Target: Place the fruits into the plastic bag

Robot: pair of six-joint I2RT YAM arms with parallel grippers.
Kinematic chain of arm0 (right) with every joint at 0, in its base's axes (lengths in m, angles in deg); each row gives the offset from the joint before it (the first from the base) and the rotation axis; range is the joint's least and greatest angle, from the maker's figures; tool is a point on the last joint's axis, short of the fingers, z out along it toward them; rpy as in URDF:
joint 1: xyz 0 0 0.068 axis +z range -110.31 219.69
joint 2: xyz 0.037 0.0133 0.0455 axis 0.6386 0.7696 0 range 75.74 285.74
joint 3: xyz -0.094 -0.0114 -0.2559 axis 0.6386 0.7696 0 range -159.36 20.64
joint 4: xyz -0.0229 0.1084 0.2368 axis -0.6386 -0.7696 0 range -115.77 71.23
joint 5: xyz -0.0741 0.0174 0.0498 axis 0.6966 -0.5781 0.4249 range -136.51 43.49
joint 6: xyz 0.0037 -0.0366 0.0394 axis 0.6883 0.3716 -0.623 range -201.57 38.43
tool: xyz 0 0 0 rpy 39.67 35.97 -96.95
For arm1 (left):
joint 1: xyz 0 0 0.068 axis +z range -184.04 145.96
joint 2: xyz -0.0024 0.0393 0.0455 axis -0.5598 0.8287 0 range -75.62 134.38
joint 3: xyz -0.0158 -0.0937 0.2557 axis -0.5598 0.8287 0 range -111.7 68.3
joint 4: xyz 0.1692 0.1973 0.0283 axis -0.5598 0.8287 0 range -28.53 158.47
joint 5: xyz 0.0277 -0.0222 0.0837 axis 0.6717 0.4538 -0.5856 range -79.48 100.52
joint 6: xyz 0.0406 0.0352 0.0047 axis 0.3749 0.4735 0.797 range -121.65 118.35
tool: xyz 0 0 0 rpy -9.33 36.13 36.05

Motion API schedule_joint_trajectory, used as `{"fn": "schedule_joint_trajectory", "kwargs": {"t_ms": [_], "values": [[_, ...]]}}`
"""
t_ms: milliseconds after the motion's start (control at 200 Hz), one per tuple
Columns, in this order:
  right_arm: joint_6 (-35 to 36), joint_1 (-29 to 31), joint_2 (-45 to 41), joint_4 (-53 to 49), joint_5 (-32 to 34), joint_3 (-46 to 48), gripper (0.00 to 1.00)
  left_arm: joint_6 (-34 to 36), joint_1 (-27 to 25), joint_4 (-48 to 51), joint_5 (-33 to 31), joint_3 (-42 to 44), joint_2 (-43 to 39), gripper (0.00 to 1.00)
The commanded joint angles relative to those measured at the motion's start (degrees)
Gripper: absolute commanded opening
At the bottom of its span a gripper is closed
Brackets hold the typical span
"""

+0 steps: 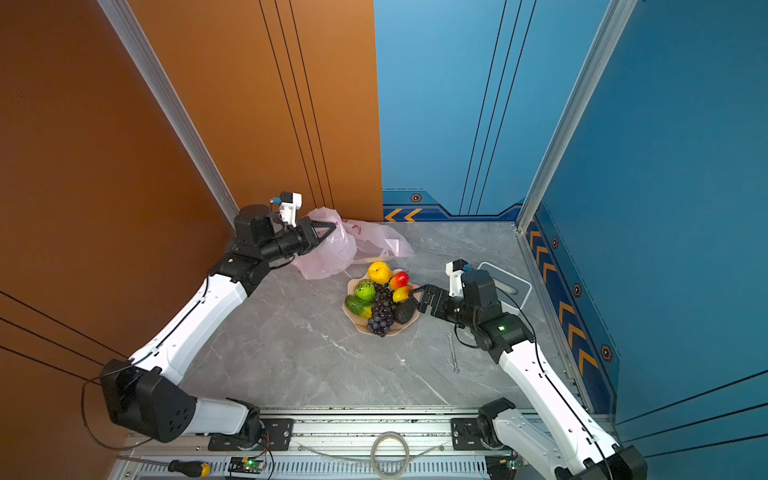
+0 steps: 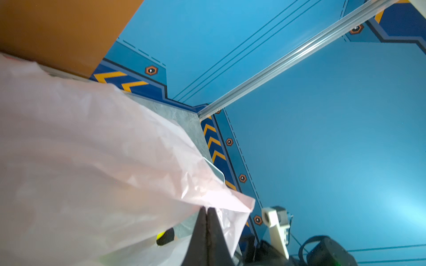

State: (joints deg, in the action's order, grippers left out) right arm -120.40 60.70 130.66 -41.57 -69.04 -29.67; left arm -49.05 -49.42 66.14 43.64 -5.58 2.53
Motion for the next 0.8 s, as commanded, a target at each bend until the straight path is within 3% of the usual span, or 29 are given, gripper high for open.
{"fn": "schedule_joint_trajectory", "kwargs": {"t_ms": [0, 190, 390, 531, 796], "values": [[1.5, 0.3, 2.8, 2.6, -0.3, -4.1, 1.0, 1.5, 0.9, 2.3, 4.1, 3.6, -4.3, 0.0], [4.4, 1.9, 12.3, 0.9, -1.8, -14.0, 1.0, 0.1, 1.4, 0.7, 5.6, 8.7, -8.1, 0.0], [14.0, 12.5, 20.0, 2.3, -7.9, -26.6, 1.0, -0.1, 1.6, 0.3, 6.3, 11.1, -9.7, 0.0], [16.8, 17.0, 26.5, 2.0, -12.5, -31.3, 0.99, -2.4, 2.4, -2.7, 7.1, 13.3, -10.7, 0.0], [21.4, 22.0, 33.8, 2.1, -10.1, -35.4, 0.93, -9.0, 3.5, -9.7, 9.0, 17.5, -11.5, 0.0]]}}
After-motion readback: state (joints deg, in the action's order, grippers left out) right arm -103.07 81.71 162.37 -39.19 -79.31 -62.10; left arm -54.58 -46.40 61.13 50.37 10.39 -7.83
